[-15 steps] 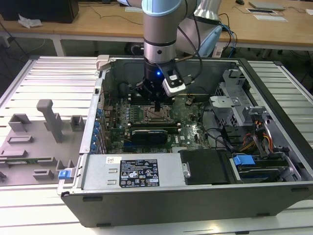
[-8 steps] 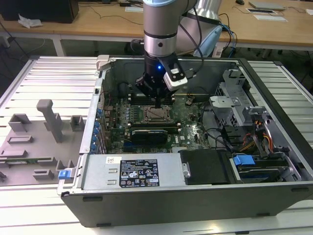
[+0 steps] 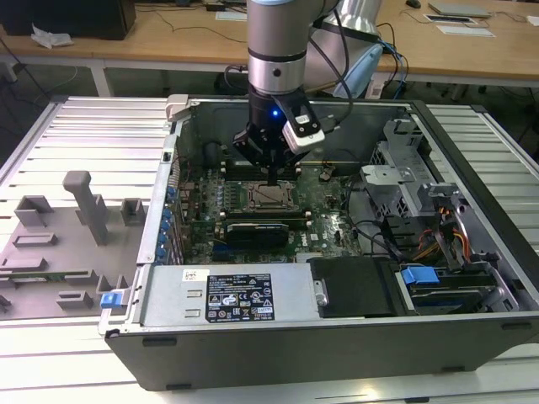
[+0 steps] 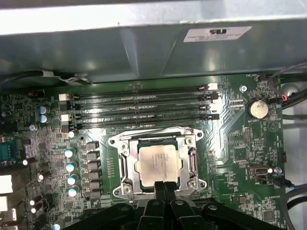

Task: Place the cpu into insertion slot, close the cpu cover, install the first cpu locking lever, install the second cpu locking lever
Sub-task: 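Install the first cpu locking lever, then install the second cpu locking lever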

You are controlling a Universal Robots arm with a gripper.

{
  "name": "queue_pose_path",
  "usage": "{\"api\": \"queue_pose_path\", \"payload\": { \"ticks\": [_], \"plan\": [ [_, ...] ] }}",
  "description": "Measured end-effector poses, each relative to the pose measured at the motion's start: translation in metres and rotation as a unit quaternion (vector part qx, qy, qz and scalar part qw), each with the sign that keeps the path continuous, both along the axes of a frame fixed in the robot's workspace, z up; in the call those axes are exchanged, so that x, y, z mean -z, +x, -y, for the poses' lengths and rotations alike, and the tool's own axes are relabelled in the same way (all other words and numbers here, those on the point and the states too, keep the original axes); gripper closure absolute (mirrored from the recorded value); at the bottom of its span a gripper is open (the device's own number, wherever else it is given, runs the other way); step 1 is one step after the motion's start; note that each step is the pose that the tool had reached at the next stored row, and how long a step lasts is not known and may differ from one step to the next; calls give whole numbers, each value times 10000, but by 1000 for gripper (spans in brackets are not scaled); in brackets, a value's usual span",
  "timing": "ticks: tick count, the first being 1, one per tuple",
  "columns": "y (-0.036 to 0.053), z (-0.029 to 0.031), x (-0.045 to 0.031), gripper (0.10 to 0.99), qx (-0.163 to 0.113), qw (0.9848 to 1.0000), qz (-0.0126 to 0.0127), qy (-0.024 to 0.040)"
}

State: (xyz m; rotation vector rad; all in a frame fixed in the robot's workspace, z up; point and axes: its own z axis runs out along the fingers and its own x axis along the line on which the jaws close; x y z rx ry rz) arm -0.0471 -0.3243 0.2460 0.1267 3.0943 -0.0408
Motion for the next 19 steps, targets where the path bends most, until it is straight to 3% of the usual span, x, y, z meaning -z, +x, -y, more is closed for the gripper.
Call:
{"api": "queue_pose_path", "payload": {
  "ticks": [19],
  "plan": [
    [0,12,-1,980,-2,10000,-1,-1]
  ]
}}
